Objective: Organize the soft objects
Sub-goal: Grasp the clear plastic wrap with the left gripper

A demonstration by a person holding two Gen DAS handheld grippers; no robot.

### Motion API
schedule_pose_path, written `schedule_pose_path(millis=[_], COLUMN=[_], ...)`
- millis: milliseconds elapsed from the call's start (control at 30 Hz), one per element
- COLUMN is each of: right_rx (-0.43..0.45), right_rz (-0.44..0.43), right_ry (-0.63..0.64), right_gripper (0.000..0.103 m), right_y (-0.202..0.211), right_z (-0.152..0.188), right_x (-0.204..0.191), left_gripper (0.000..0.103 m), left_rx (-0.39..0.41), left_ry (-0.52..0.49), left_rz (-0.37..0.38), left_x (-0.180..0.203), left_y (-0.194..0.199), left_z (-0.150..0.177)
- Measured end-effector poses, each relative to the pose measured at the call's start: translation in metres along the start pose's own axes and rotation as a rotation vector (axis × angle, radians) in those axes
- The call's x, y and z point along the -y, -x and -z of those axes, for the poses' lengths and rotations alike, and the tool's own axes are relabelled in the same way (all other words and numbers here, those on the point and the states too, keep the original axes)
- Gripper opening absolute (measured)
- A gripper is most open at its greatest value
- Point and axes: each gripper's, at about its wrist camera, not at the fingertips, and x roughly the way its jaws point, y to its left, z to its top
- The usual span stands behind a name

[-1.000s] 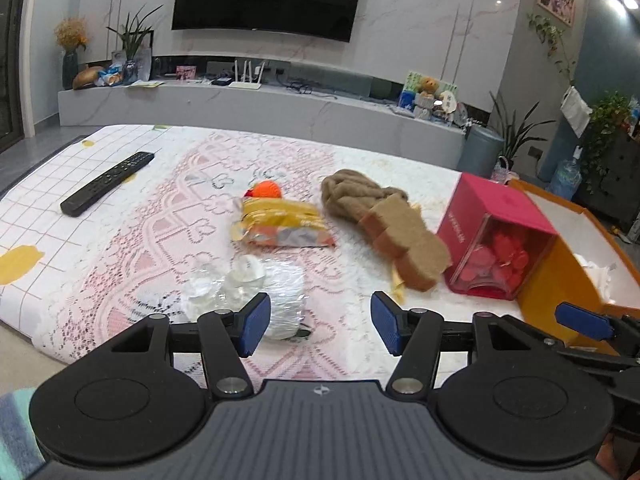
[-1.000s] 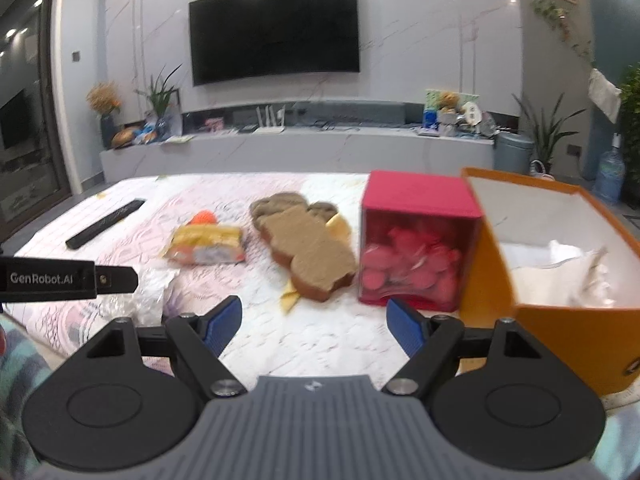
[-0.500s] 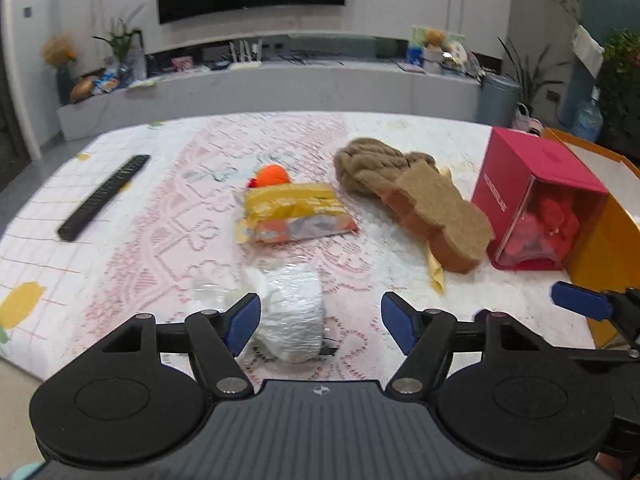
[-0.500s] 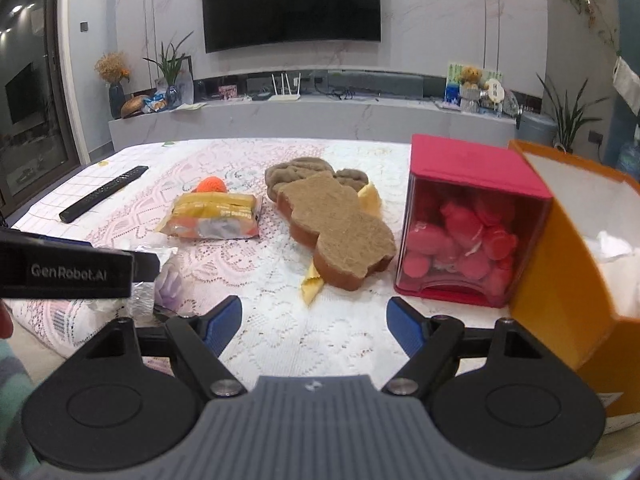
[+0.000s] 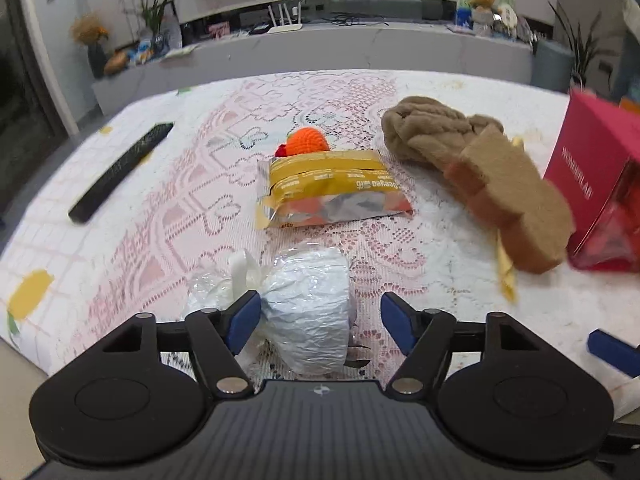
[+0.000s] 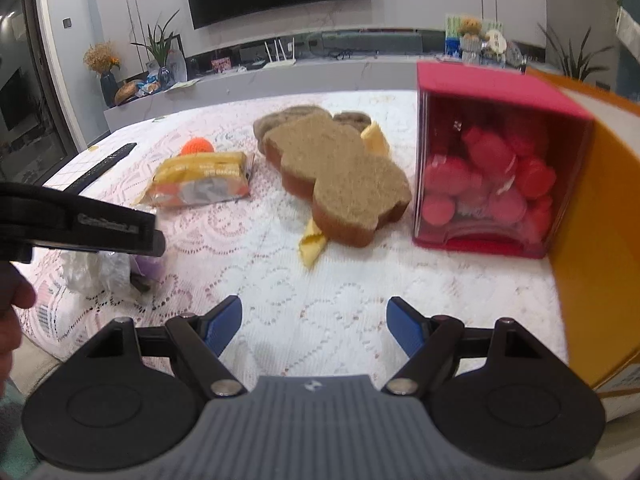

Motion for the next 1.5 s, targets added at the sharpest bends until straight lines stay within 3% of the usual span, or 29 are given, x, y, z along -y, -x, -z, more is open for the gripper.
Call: schedule_pose_path(millis=[133,200,233,467,600,733,933,1033,1500], right_rx=[-0.006,-0.008,-0.009,0.011,0.036,0.085,0.142,0.155,0.154], right_rz=[-0.011,-0.010,-0.008,-0.005,0.004,0.039,0.096,0.134,0.241], right_ry=[-0.016,-0.016,-0.018,-0.017,0.005,0.089,0.239,0.303,0.420], right_gripper=[0.078,0.078,0.078,0.077,0.077,0.077,0.077,0.075,0.072], right_y=[-0.002,-0.003,-0.003,0.001,0.008,0.014,-0.006,-0.023,-0.075], right_z=[0.001,0.002,0.002,0.003,-0.005,-0.023,-0.048,-0.051,-0.060], right_x=[0.003,0.004,0.004,0.005,0.003,-0.003,-0.024,-0.033,-0.050], left_gripper=[0.076,0.060,0.059,0.051,0.050,0.049,0.049,0.049,0.049], left_rx=[0.009,0.015,0.019,0.084,0.148,0.157,0.177,0.205,0.157], left_ry=[-0.027,-0.036,-0.032,0.012,0.011,0.025,0.143,0.149,0.133], left_rz=[-0.064,-0.089,-0.093,-0.061,-0.031,0.012,0.092,0.070,0.096], left_x=[0.005,0.006,0.005,-0.003,-0.001,-0.001,-0.013,-0.014,-0.006], left_y=[-0.005,-0.004,-0.003,0.010,0.024,0.030,0.027,0.025,0.007], left_z=[0.000,0.000,0.000,0.000,-0.002,-0.010,-0.021,-0.019,-0.009])
